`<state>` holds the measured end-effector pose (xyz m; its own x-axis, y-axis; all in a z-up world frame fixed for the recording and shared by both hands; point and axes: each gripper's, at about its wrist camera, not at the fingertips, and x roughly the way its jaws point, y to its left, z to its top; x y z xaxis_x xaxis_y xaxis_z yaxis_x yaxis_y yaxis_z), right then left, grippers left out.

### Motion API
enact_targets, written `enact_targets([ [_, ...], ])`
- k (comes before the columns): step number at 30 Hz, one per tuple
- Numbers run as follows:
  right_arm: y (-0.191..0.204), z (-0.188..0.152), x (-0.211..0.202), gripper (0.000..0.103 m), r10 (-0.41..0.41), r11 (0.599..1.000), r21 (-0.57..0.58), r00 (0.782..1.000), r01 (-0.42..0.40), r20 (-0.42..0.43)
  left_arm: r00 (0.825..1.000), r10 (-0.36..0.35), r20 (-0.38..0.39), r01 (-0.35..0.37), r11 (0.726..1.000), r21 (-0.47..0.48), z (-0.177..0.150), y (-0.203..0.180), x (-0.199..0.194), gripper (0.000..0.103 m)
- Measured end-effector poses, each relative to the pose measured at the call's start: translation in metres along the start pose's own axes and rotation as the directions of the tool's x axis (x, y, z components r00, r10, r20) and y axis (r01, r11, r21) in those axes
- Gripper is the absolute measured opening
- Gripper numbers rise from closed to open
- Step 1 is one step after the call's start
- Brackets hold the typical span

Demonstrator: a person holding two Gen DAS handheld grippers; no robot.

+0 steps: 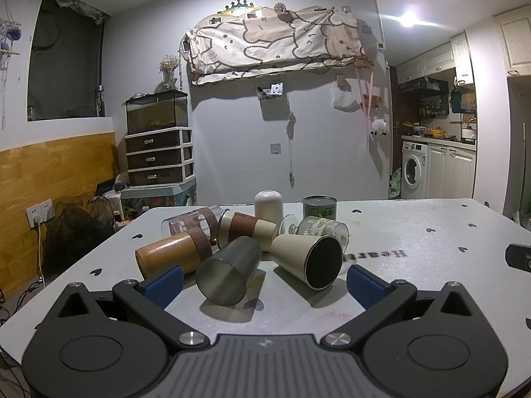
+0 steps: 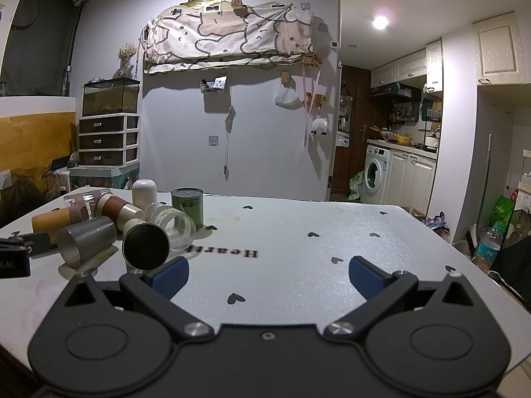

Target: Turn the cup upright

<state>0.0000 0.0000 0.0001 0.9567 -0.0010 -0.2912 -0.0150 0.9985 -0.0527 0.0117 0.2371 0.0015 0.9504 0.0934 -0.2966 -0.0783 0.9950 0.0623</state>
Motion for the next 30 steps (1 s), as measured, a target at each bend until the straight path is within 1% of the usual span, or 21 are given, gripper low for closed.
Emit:
enact_targets([
  [30,0.0003,-0.0002,0.0004,0.103,-0.001,1.000,-0.001,1.000,0.001,-0.008,1.000,0.001,-0.004,-0.001,1.000,-0.002,-0.0013,0.0038,-0.0004,0.103],
])
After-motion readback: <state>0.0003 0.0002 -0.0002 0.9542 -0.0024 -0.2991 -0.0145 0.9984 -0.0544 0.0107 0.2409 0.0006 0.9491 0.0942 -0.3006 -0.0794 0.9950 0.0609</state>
